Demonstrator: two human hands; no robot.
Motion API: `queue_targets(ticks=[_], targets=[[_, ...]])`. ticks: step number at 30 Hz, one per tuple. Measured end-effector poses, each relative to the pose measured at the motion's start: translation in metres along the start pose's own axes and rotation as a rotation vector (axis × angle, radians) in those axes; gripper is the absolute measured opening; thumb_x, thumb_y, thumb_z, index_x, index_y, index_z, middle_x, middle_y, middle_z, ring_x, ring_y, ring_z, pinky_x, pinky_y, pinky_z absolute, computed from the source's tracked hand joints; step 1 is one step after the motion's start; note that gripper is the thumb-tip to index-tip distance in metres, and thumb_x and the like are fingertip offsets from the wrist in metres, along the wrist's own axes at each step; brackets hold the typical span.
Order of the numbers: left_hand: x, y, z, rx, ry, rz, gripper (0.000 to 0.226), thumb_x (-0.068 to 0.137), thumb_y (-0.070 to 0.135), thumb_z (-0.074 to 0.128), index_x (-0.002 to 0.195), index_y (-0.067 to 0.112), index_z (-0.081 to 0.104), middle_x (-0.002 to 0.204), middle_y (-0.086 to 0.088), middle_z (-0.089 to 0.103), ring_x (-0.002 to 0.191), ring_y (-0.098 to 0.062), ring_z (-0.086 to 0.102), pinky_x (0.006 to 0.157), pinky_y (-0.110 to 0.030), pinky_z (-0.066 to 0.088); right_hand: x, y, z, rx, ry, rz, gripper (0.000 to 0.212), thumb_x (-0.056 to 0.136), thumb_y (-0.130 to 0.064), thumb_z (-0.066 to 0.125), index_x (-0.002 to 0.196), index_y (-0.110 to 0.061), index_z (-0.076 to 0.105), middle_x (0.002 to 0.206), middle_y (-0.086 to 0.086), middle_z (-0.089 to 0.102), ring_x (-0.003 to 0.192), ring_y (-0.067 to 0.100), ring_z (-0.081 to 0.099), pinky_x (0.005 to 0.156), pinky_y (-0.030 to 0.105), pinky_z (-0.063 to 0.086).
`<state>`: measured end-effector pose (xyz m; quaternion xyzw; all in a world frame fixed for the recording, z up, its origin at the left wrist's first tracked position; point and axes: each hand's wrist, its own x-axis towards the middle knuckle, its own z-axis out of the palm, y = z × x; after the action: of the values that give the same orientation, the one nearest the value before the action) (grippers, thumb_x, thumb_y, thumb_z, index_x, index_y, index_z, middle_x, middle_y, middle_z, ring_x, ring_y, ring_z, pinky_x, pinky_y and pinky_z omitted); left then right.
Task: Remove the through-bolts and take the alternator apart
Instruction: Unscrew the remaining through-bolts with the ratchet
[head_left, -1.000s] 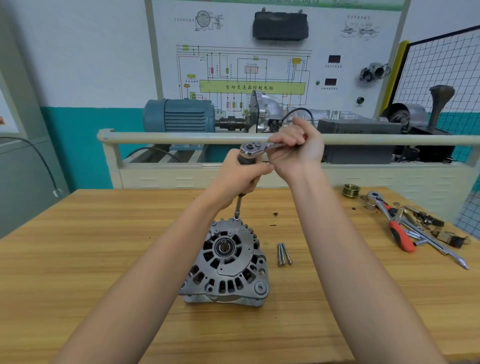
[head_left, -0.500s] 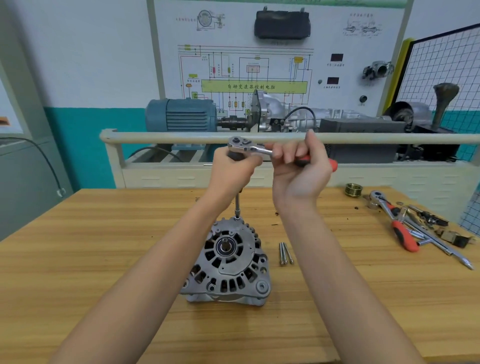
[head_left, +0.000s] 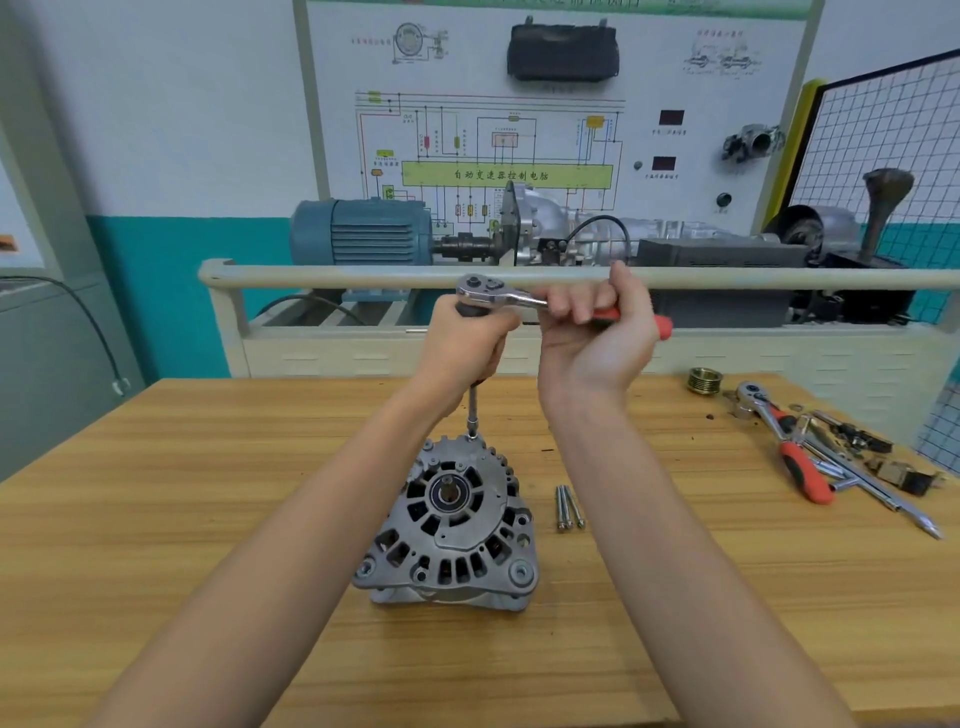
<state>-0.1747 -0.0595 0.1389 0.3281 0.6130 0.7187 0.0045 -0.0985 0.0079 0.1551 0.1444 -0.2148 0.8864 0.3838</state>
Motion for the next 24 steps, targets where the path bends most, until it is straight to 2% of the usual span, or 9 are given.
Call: queue_targets(ticks=[3,6,8,10,12,15,17,20,24], targets=[[0.001,-0.003,0.007,0.037,0.200,0.013,0.034,0.081,-0.001,0.053,0.052,0.014,0.041,0.036,0.008,0.032,0.037,-0.010,0.024,0.042,-0.021,0.020,-0.030,0.012,-0.005,-0.224,-0.193,-0.292,0.034,0.093,-0.007,0.040,0.059,-0.013,0.041,0.048,0.001,0.044,0.051,0.020,0.050,0.070,0.036,0.052],[0.000,-0.004,0.007,0.053,0.261,0.047,0.038,0.079,0.001,0.053,0.048,0.018,0.038,0.037,0.012,0.031,0.044,-0.010,0.023,0.044,-0.024,0.020,-0.035,0.018,-0.007,-0.304,-0.304,-0.394,0.034,0.092,-0.002,0.037,0.061,-0.014,0.042,0.050,0.001,0.048,0.054,0.021,0.052,0.074,0.039,0.051],[-0.002,-0.002,0.004,0.043,0.190,0.049,0.037,0.078,0.003,0.056,0.047,0.020,0.047,0.038,0.010,0.034,0.041,-0.009,0.026,0.042,-0.021,0.022,-0.027,0.012,-0.005,-0.252,-0.277,-0.323,0.036,0.092,-0.005,0.039,0.057,-0.013,0.042,0.046,0.001,0.045,0.050,0.021,0.050,0.068,0.036,0.052],[-0.005,-0.001,-0.001,0.047,0.076,0.056,0.032,0.079,-0.003,0.058,0.054,0.016,0.054,0.040,0.008,0.038,0.037,-0.009,0.030,0.041,-0.019,0.026,-0.009,0.002,-0.003,-0.114,-0.196,-0.115,0.048,0.095,-0.010,0.039,0.047,-0.012,0.042,0.042,0.000,0.039,0.043,0.018,0.046,0.058,0.030,0.051],[-0.006,0.002,-0.008,0.094,-0.028,0.097,0.031,0.079,-0.007,0.058,0.055,0.010,0.050,0.041,0.002,0.042,0.036,-0.013,0.036,0.042,-0.022,0.033,0.012,-0.008,-0.002,0.002,-0.099,0.112,0.057,0.096,-0.013,0.038,0.040,-0.016,0.042,0.040,-0.002,0.034,0.038,0.016,0.040,0.051,0.025,0.048],[-0.003,0.008,-0.015,0.200,-0.184,0.141,0.032,0.079,-0.006,0.062,0.053,0.010,0.053,0.043,-0.002,0.052,0.042,-0.018,0.050,0.054,-0.027,0.047,0.040,-0.015,0.002,0.059,-0.017,0.367,0.054,0.095,-0.014,0.039,0.041,-0.016,0.039,0.039,-0.004,0.031,0.034,0.013,0.034,0.046,0.022,0.044],[-0.002,0.010,-0.014,0.143,-0.303,0.104,0.033,0.082,-0.004,0.063,0.053,0.009,0.051,0.042,-0.002,0.050,0.040,-0.018,0.048,0.050,-0.026,0.045,0.050,-0.015,0.005,0.087,0.006,0.450,0.050,0.095,-0.013,0.039,0.045,-0.017,0.035,0.037,-0.006,0.030,0.031,0.012,0.032,0.042,0.019,0.042],[-0.003,0.006,-0.011,-0.008,-0.332,0.014,0.042,0.082,0.002,0.062,0.047,0.017,0.044,0.039,0.004,0.036,0.033,-0.012,0.026,0.039,-0.019,0.023,0.046,-0.011,0.007,0.104,0.029,0.397,0.052,0.095,-0.012,0.039,0.043,-0.017,0.036,0.037,-0.006,0.029,0.029,0.011,0.031,0.041,0.018,0.040],[-0.001,0.001,-0.008,-0.027,-0.127,-0.013,0.048,0.085,-0.005,0.054,0.044,0.017,0.041,0.036,0.005,0.035,0.031,-0.010,0.022,0.038,-0.016,0.021,0.012,-0.001,0.002,0.056,0.024,0.109,0.052,0.097,-0.013,0.039,0.044,-0.016,0.039,0.040,-0.003,0.031,0.036,0.014,0.035,0.048,0.024,0.045]])
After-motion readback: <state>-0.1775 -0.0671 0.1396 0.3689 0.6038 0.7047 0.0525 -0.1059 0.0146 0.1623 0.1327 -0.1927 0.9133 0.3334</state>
